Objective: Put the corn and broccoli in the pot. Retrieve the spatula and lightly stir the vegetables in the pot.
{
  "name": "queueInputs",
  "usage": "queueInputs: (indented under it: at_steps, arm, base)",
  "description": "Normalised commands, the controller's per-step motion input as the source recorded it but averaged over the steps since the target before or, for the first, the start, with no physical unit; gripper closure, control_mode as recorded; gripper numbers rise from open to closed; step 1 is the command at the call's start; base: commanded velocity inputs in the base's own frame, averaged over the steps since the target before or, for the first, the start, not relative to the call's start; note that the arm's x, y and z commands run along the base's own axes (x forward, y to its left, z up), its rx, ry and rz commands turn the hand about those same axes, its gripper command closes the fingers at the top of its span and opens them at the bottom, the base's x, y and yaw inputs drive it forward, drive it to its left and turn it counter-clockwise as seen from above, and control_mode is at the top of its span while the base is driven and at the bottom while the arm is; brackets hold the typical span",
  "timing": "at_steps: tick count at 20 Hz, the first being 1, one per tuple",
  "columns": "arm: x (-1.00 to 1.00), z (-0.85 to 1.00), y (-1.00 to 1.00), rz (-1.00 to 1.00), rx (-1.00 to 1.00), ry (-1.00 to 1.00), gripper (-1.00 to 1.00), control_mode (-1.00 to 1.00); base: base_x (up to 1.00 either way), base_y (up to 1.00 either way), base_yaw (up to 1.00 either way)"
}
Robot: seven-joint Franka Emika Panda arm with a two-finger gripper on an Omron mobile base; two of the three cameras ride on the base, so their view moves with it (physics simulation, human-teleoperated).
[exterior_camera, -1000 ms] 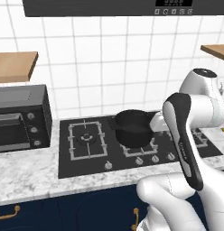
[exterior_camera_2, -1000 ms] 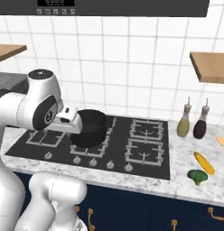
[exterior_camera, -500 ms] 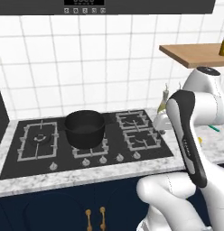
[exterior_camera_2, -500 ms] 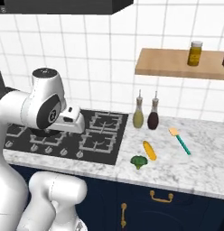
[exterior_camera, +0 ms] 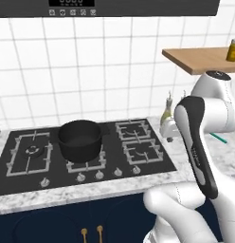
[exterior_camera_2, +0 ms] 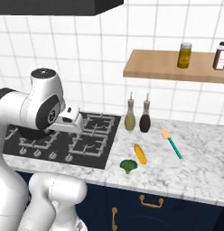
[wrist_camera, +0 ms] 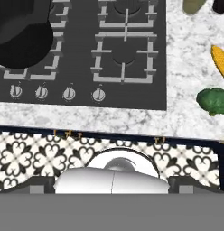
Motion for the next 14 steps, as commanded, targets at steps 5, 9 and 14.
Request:
queueInputs:
  at_steps: [5, 9, 14]
  arm:
    - [0.0, 0.0, 0.0, 0.0, 0.0, 0.0, -1.0, 1.0]
    - [0.0, 0.0, 0.0, 0.0, 0.0, 0.0, -1.0, 1.0]
    - [0.07, -0.1, -0.32, 0.0, -0.01, 0.03, -1.0, -1.0]
  base:
    - [0.85, 0.0, 0.0]
    - [1.0, -0.04, 0.0]
    - [0.19, -0.01, 0.0]
